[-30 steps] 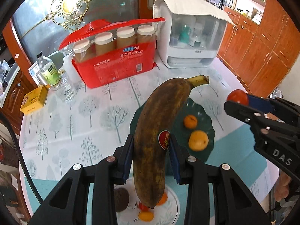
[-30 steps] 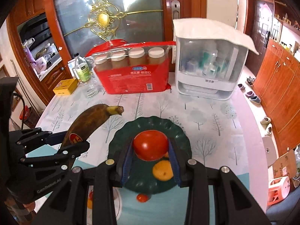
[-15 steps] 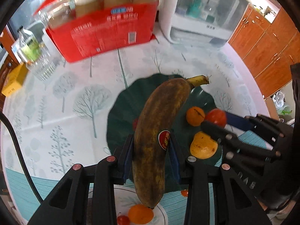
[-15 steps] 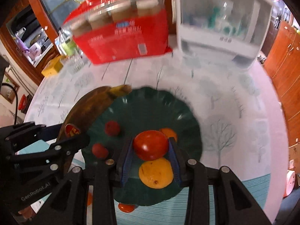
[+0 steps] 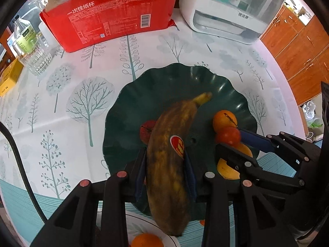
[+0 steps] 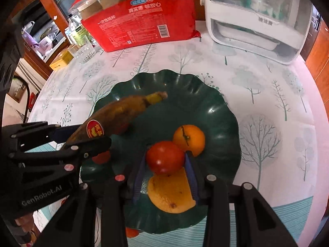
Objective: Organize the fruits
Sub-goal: 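Lower and release the banana with the left gripper while the right releases the tomato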
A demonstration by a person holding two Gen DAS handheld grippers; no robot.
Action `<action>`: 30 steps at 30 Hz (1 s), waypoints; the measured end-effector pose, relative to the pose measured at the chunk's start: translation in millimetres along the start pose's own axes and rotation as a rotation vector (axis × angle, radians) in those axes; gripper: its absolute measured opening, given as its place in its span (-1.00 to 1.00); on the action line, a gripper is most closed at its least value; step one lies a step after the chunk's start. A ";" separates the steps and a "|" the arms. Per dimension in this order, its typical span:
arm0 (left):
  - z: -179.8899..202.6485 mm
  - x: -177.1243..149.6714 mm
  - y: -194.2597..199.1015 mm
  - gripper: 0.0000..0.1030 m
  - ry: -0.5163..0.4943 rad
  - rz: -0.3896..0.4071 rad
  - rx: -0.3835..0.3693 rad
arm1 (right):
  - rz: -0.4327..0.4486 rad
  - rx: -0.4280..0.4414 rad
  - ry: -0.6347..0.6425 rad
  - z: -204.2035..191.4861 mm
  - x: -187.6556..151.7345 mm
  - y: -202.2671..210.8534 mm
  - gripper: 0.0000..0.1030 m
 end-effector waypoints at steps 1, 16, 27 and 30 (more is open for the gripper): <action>0.7 0.6 -0.9 -0.35 -0.003 0.001 0.000 | -0.001 0.010 -0.005 1.6 -0.4 -0.1 -0.22; 12.4 -3.1 4.5 -0.34 -0.064 0.037 0.014 | 0.013 0.031 0.012 6.3 -5.2 9.5 -0.18; 4.7 -14.8 9.6 -0.11 -0.057 0.033 0.043 | 0.001 -0.060 0.036 0.1 -10.7 6.9 -0.18; 3.7 -17.1 15.4 0.02 -0.061 0.049 0.059 | 0.001 -0.069 0.027 -0.4 -11.6 9.3 -0.18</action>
Point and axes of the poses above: each gripper's, at about its wrist camera, not at the fingertips, and y roughly against the way its jaws point, z to its right, x to its top, the point moved 7 cm from there along -y, roughly the way its jaws point, and after that the axes turned 8 degrees about -z, right-handed, at the moved point
